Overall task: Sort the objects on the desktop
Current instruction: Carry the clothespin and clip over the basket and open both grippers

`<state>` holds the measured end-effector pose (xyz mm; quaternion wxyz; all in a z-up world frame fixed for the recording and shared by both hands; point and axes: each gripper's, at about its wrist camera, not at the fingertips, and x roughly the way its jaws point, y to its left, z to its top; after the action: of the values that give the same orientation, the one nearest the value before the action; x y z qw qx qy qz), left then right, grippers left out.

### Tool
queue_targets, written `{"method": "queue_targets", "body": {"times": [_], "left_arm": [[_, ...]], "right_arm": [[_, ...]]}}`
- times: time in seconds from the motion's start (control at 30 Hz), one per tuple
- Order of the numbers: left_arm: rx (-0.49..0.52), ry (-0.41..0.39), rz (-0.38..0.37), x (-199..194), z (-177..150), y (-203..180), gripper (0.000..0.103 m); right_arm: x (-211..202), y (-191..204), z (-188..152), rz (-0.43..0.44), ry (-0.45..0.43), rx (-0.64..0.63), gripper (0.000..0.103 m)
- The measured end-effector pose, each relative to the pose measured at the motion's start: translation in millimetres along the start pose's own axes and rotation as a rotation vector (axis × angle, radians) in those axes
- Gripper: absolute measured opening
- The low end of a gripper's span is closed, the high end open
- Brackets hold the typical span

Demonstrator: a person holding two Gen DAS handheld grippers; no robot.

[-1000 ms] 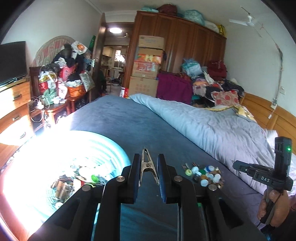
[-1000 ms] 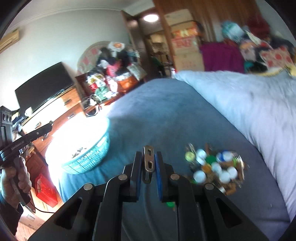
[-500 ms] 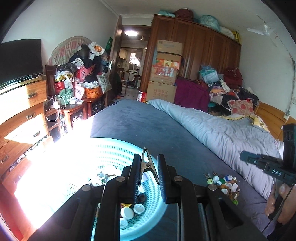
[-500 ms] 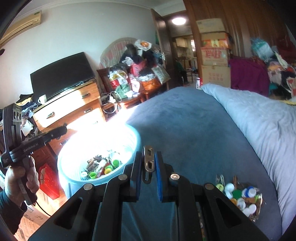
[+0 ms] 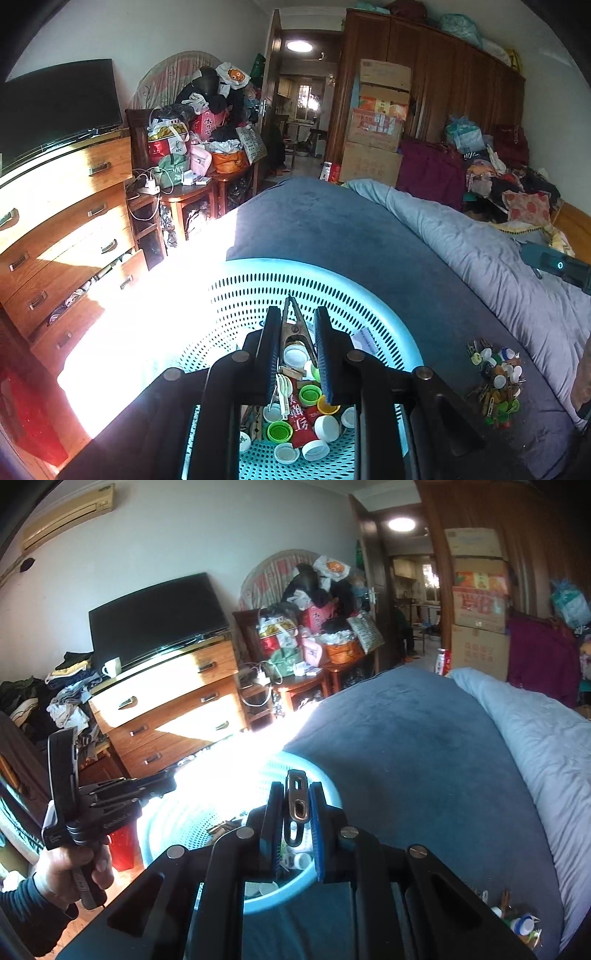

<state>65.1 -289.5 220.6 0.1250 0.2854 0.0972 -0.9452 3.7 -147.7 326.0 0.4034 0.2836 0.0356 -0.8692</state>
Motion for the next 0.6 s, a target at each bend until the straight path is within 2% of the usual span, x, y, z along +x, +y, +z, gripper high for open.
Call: {"method": "queue_targets", "body": {"times": [0.23,0.6], "left_arm": [[0.056,0.126,0.053,41.1,-1.9,-11.0,0.019],[0.075,0.161,0.107,66.7,-6.9,-13.1,0.019]], "right_arm": [[50.9,12.4,1.7,0.082,0.086,0.042,0.015],[93.2,41.0,6.1,0.122,0.145,-0.007,0.015]]}}
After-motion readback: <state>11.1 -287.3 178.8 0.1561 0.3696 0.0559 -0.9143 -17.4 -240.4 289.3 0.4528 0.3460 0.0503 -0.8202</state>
